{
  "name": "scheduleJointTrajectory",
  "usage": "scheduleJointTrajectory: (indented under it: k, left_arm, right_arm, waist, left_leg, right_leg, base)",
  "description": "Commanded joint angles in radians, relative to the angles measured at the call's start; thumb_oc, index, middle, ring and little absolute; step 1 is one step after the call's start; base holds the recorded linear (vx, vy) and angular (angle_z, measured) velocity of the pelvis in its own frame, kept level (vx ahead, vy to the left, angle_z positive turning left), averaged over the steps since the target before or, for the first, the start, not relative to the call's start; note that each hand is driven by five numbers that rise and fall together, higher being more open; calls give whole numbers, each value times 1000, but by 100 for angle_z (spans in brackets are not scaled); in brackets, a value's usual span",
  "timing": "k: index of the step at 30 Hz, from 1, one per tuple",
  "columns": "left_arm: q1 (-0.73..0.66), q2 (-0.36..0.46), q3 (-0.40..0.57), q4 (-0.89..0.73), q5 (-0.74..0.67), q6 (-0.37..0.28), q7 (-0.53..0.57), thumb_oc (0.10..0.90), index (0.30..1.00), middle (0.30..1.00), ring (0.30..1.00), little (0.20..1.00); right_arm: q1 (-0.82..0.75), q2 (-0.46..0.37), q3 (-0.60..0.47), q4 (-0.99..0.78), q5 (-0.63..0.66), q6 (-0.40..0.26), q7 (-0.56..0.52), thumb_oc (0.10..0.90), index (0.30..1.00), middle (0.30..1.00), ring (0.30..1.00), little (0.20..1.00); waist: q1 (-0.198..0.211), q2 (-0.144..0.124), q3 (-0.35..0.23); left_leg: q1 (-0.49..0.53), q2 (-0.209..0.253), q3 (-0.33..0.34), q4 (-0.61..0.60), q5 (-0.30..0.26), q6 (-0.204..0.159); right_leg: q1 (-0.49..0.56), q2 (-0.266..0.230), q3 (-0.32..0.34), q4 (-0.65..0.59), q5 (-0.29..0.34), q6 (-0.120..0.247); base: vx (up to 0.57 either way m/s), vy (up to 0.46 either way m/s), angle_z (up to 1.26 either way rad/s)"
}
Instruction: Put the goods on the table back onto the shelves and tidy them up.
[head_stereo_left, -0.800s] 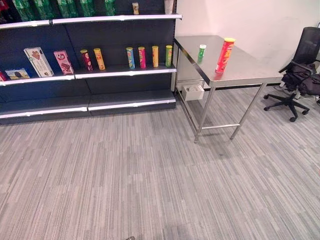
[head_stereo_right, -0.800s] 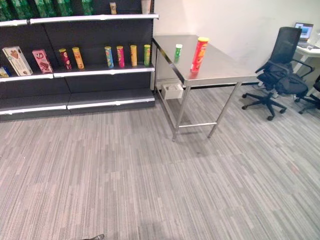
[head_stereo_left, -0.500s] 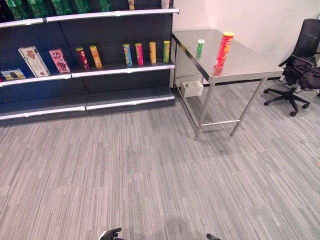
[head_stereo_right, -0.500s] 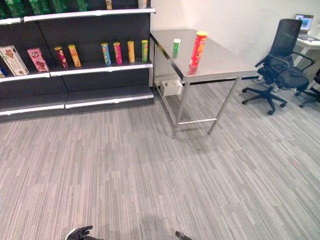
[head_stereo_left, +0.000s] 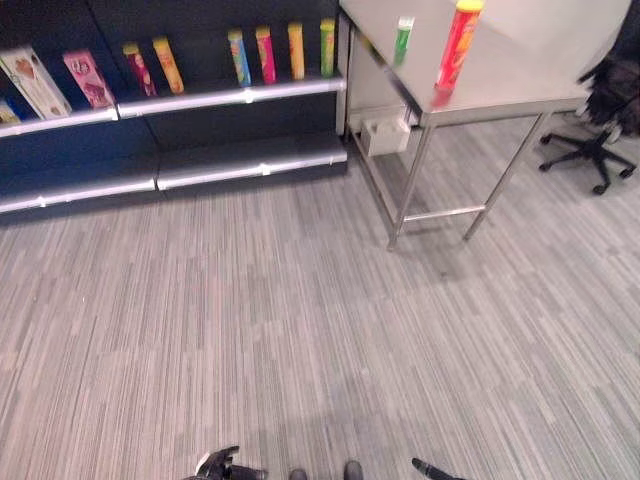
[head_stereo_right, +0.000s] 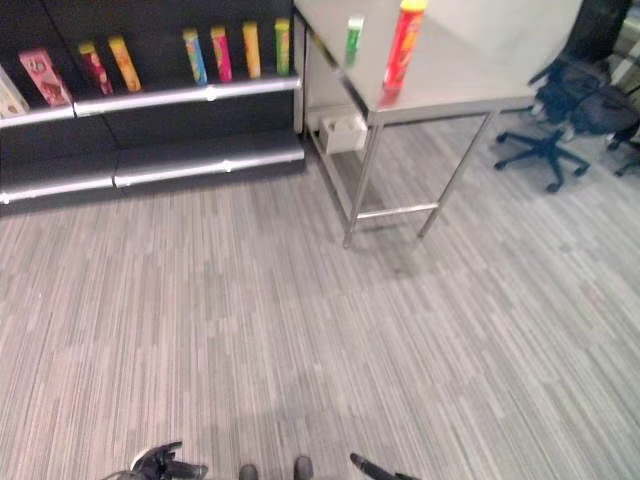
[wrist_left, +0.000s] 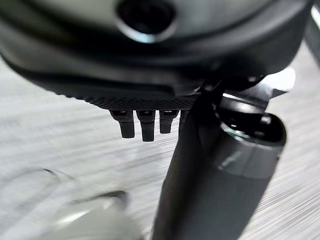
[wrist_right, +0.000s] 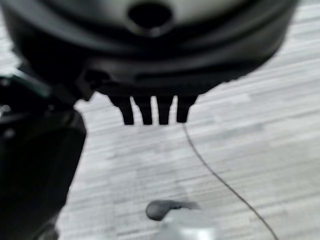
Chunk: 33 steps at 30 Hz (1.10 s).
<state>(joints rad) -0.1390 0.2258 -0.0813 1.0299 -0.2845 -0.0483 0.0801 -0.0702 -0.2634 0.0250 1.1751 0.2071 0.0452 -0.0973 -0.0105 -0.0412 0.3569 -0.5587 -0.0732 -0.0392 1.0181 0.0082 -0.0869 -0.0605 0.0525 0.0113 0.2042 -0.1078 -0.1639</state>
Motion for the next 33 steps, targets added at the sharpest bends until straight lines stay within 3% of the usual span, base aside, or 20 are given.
scheduleJointTrajectory:
  k: [1,2,4,5,7,8,11,12,13,14,16,18,21,24,25,26,29,32,33]
  left_arm:
    - [96,-5,-61,86,31,3,30,800,900,900,900,900]
    - [114,-5,-40,80,35,-11,54,800,900,900,900,900]
    - [121,-4,-33,99,57,-12,63,800,900,900,900,900]
    - [122,3,-32,100,69,-9,58,800,900,900,900,900]
    - [119,13,-32,90,81,-5,58,800,900,900,900,900]
    - [119,29,-31,93,96,1,58,800,900,900,900,900]
    - [117,40,-19,95,92,6,60,800,900,900,900,900]
    - [126,44,-8,99,93,2,67,800,900,900,900,900]
    - [125,43,-3,103,90,1,66,800,900,900,900,900]
    - [122,45,-1,111,92,-2,67,800,900,900,900,900]
    - [120,44,-8,124,99,-1,72,800,900,900,900,900]
    - [110,38,-22,140,128,4,69,800,900,900,900,900]
    - [105,31,-25,144,132,3,66,800,900,900,900,900]
    - [107,21,-42,147,150,4,59,800,900,900,900,900]
    - [109,17,-44,150,154,6,57,800,900,900,900,900]
    - [106,6,-51,147,136,8,56,800,900,900,900,900]
    - [103,-3,-70,139,137,6,52,800,900,900,900,900]
    - [102,-9,-79,108,115,5,47,800,900,900,900,900]
    - [97,-8,-86,75,100,4,45,800,900,900,900,900]
  right_arm:
    - [78,-83,77,-26,20,-38,-55,800,900,900,900,900]
    - [73,-76,75,-27,-4,-41,-60,800,900,900,900,900]
    - [77,-67,70,-37,-23,-38,-50,800,900,900,900,900]
    - [75,-67,81,-48,-41,-40,-40,800,900,900,900,900]
    - [66,-73,85,-73,-48,-40,-38,800,900,900,900,900]
    - [62,-75,89,-107,-46,-46,-41,800,900,900,900,900]
    - [64,-70,94,-128,-52,-45,-45,800,900,900,900,900]
    - [76,-66,87,-130,-57,-50,-52,800,900,900,900,900]
    - [76,-67,85,-125,-60,-49,-53,800,900,900,900,900]
    - [71,-71,84,-107,-69,-44,-50,800,900,900,900,900]
    - [61,-76,84,-95,-65,-34,-48,800,900,900,900,900]
    - [68,-83,91,-70,-62,-26,-47,800,900,900,900,900]
    - [76,-83,98,-60,-70,-23,-42,800,900,900,900,900]
    - [100,-83,106,-48,-81,-20,-30,800,900,900,900,900]
    - [102,-84,110,-46,-83,-22,-27,800,900,900,900,900]
    - [102,-89,110,-49,-69,-26,-24,800,900,900,900,900]
    - [99,-96,115,-51,-60,-32,-26,800,900,900,900,900]
    - [91,-106,113,-54,-47,-36,-29,800,900,900,900,900]
    - [87,-111,112,-62,-39,-38,-31,800,900,900,900,900]
  waist:
    - [32,-2,-152]
    - [72,19,-198]
    - [74,10,-238]
    - [75,-3,-244]
    - [72,1,-235]
    - [57,5,-212]
    - [51,17,-194]
    - [53,23,-198]
    - [52,24,-200]
    - [48,22,-204]
    - [23,17,-186]
    - [-25,-1,-159]
    - [-42,-8,-152]
    - [-45,-25,-169]
    - [-48,-25,-179]
    - [-53,-14,-193]
    - [-55,-11,-198]
    - [-55,-8,-193]
    - [-53,-18,-173]
  left_leg:
    - [245,-3,-4,-930,73,55]
    - [290,9,-50,-1096,178,38]
    - [350,-5,-41,-1105,185,49]
    - [402,-22,-28,-1105,151,69]
    - [443,-25,-26,-1105,129,89]
    - [490,-31,-37,-1105,101,108]
    - [519,-15,-32,-1105,80,117]
    - [543,-7,-18,-1105,54,119]
    - [553,-2,-11,-1105,39,117]
    - [569,3,3,-1105,10,109]
    - [608,-5,-6,-1105,-21,109]
    - [681,-37,-52,-1105,-65,114]
    - [724,-34,-86,-1105,-90,106]
    - [760,-20,-115,-1105,-134,94]
    - [768,-4,-121,-1105,-143,88]
    - [782,43,-140,-1105,-142,66]
    - [767,66,-148,-1054,-154,44]
    - [710,76,-139,-923,-124,19]
    - [643,62,-122,-779,-83,8]
  right_leg:
    - [205,-16,95,-243,55,204]
    - [310,-30,165,-260,-13,216]
    - [305,-90,184,-194,-18,255]
    - [261,-133,184,-52,34,284]
    - [190,-145,199,100,147,301]
    - [118,-141,213,246,251,293]
    - [48,-166,180,337,277,277]
    - [36,-221,117,312,280,280]
    - [25,-234,79,265,244,278]
    - [13,-241,1,118,191,284]
    - [-30,-182,-39,-72,176,302]
    - [-106,-104,15,-246,276,331]
    - [-153,-89,7,-284,315,346]
    - [-115,-103,4,-291,334,329]
    - [-103,-96,6,-284,330,320]
    - [-82,-78,-4,-261,296,291]
    - [-61,-67,-13,-249,257,268]
    - [-21,-63,-24,-247,219,250]
    - [4,-68,-24,-243,205,238]
  base:
    - [1109,277,-18]
    - [991,306,-111]
    - [847,359,-169]
    - [602,287,-168]
    - [324,178,-51]
    - [173,108,-12]
    - [170,91,11]
    - [254,86,44]
    - [346,19,24]
    - [356,-67,-21]
    - [375,-99,-50]
    - [445,-84,19]
    - [336,-137,74]
    - [259,-197,47]
    - [485,-457,75]
    - [371,-399,61]
    - [224,-276,39]
    - [118,-168,30]
    - [66,-180,10]
